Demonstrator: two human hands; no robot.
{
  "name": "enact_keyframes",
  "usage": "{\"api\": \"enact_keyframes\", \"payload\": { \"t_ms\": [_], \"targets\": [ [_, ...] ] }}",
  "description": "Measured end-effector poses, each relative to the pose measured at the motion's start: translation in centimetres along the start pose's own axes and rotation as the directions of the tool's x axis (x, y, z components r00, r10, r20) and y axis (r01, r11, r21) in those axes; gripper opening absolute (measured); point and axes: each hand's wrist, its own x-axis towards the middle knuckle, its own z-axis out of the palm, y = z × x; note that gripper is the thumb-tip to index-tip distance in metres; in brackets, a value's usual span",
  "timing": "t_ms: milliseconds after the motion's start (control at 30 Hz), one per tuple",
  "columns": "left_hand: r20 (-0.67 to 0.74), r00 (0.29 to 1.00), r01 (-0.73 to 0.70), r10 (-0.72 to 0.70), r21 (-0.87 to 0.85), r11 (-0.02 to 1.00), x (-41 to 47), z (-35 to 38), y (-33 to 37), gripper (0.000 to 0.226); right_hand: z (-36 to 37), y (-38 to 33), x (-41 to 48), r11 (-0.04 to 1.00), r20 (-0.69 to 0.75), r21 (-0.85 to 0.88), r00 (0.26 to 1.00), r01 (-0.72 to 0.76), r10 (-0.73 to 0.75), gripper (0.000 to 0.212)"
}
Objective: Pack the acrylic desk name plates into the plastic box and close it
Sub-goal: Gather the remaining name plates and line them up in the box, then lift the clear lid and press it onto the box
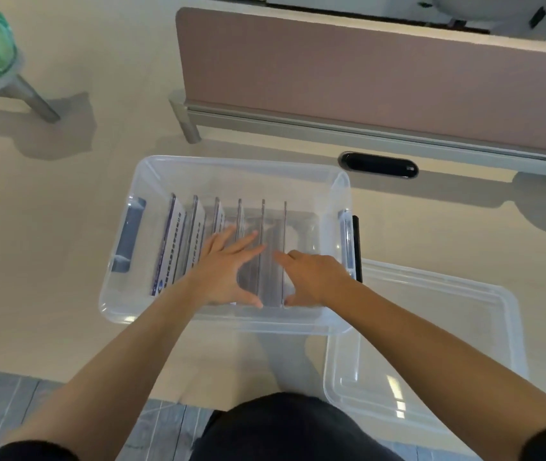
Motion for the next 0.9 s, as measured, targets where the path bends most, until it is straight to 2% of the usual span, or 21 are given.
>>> {"api": "enact_keyframes", "payload": {
  "t_ms": [100,267,333,400,500,567,633,733,900],
  "targets": [
    [-0.002,1.000,0.003,-0.003,0.010,1.000,-0.1,-0.1,0.2,0.113,-0.2,0.0,-0.2,1.000,0.028,0.003,1.000,-0.003,0.003,0.102],
    [0.013,1.000,0.020,-0.020,-0.012,1.000,-0.2,-0.8,0.9,0.113,-0.7,-0.3,-0.8,1.000,0.011,0.006,1.000,-0.001,0.001,0.104],
    [-0.034,0.999,0.024,-0.028,-0.103,0.994,-0.1,-1.8,1.9,0.104,-1.4,-0.1,-1.7,1.000,-0.025,0.026,1.000,0.002,-0.001,0.098],
    [-0.149,0.989,-0.023,-0.004,-0.179,0.984,0.4,-3.1,3.5,0.087,-3.0,0.9,-3.2,0.998,-0.098,0.056,0.995,-0.005,0.011,0.079],
    [-0.286,0.957,-0.115,0.057,-0.191,0.975,2.4,-5.1,7.0,0.069,-5.6,4.8,-6.8,0.977,-0.234,0.206,0.967,-0.049,0.098,0.058],
    [-0.339,0.935,-0.181,0.103,-0.208,0.961,4.3,-6.1,10.3,0.060,-6.4,8.4,-9.4,0.929,-0.328,0.365,0.925,-0.065,0.194,0.050],
    [-0.362,0.919,-0.236,0.158,-0.181,0.955,6.3,-6.7,14.1,0.053,-6.2,12.4,-11.7,0.864,-0.359,0.496,0.884,-0.092,0.300,0.048],
    [-0.304,0.928,-0.251,0.217,-0.078,0.965,9.4,-6.5,19.7,0.054,-3.8,18.3,-14.0,0.802,-0.281,0.572,0.876,-0.174,0.391,0.052],
    [-0.053,0.981,-0.181,0.187,0.094,0.979,15.3,-4.1,26.1,0.071,1.7,26.7,-15.3,0.748,-0.101,0.582,0.885,-0.318,0.455,0.057]
  ]
}}
